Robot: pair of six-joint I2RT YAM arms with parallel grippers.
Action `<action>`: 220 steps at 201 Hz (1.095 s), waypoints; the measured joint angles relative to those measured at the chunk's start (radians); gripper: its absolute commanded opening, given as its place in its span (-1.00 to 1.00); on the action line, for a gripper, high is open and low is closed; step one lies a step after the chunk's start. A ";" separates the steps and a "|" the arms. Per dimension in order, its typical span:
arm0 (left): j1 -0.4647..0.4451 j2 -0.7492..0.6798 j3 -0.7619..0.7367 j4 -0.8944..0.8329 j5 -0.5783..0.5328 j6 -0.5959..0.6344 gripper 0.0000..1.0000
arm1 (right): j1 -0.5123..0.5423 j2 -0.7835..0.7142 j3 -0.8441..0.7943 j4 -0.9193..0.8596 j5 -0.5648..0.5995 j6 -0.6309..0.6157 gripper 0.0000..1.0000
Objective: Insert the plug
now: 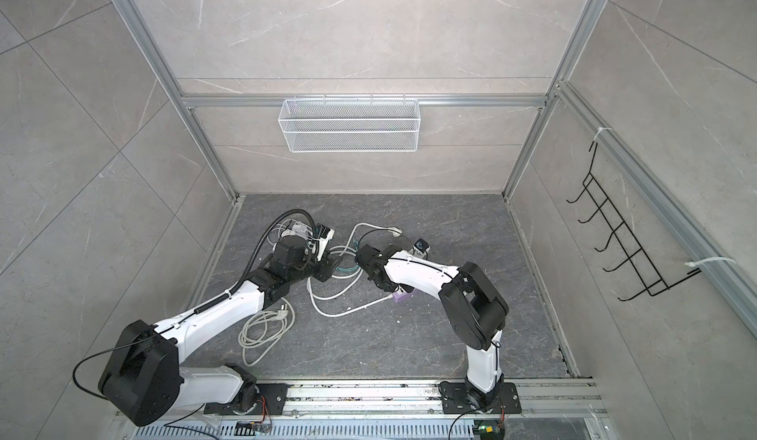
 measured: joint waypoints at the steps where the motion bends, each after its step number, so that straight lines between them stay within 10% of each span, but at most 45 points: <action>1: 0.000 0.000 0.000 0.000 0.000 0.000 -0.01 | 0.000 0.000 0.000 0.000 0.000 0.000 -1.00; 220: -0.035 0.157 -0.098 0.042 0.146 -0.042 -0.41 | -0.038 0.045 0.012 0.038 0.018 -0.037 -1.00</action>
